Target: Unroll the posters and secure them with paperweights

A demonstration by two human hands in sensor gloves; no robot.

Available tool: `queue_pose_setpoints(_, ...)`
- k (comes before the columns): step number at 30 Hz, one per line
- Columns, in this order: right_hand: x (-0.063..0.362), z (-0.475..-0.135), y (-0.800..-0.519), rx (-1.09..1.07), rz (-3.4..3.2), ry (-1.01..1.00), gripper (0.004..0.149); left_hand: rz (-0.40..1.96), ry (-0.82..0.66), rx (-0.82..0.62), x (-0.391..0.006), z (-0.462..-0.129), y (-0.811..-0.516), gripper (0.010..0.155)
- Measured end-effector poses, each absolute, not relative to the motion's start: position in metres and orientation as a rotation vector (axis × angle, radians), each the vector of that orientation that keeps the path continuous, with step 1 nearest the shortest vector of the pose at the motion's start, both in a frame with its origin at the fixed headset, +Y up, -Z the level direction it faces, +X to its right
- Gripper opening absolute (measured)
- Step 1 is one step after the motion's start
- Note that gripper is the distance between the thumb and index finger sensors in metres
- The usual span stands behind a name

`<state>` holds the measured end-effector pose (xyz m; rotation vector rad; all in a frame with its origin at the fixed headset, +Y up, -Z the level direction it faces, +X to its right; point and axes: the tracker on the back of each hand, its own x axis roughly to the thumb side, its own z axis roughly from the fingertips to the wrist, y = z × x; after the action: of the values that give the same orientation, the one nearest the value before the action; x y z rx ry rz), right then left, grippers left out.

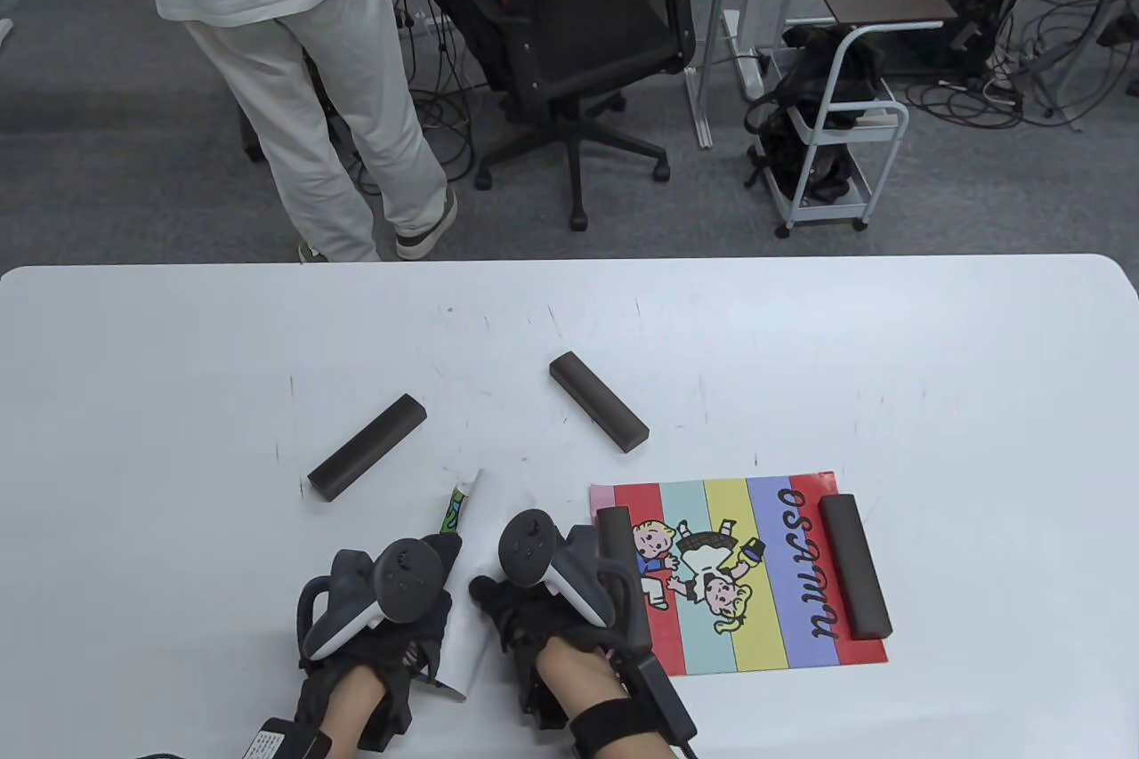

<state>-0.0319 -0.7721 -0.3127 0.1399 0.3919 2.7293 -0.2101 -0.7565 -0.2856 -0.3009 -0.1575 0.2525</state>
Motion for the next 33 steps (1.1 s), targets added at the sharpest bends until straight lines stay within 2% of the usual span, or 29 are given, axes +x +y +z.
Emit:
queue_pose_setpoints(6, -0.037, -0.314, -0.768, 0.192, 2.749, 0.392, 0.084, 0.186, -0.178, -0.504, -0.219, -0.289, -0.774, 0.061)
queue_pose_setpoints(8, -0.041, -0.315, -0.762, 0.240, 2.745, 0.378, 0.082, 0.086, -0.212, -0.514, -0.217, -0.287, -0.776, 0.063)
queue_pose_setpoints(10, -0.047, -0.316, -0.755, 0.364, 2.736, 0.378, 0.073, -0.028, -0.236, -0.512, -0.213, -0.285, -0.777, 0.063)
queue_pose_setpoints(13, -0.060, -0.316, -0.749, 0.673, 2.728, 0.443, 0.050, -0.096, -0.245, -0.514, -0.210, -0.282, -0.779, 0.070)
queue_pose_setpoints(15, -0.068, -0.315, -0.749, 0.783, 2.712, 0.486, 0.044, -0.129, -0.250, -0.499, -0.210, -0.281, -0.780, 0.072)
queue_pose_setpoints(19, -0.075, -0.310, -0.751, 0.788, 2.699, 0.321, 0.043, -0.146, -0.236, -0.486, -0.215, -0.279, -0.781, 0.073)
queue_pose_setpoints(22, -0.077, -0.305, -0.754, 0.728, 2.870, 0.133, 0.060, -0.153, -0.224, -0.482, -0.220, -0.278, -0.781, 0.073)
queue_pose_setpoints(25, -0.079, -0.303, -0.756, 0.667, 3.008, 0.081, 0.070, -0.156, -0.217, -0.478, -0.224, -0.278, -0.781, 0.073)
queue_pose_setpoints(29, -0.079, -0.304, -0.756, 0.664, 2.998, 0.182, 0.069, -0.176, -0.210, -0.471, -0.228, -0.276, -0.781, 0.074)
queue_pose_setpoints(33, -0.072, -0.309, -0.758, 0.667, 2.893, 0.340, 0.051, -0.195, -0.197, -0.477, -0.235, -0.277, -0.780, 0.075)
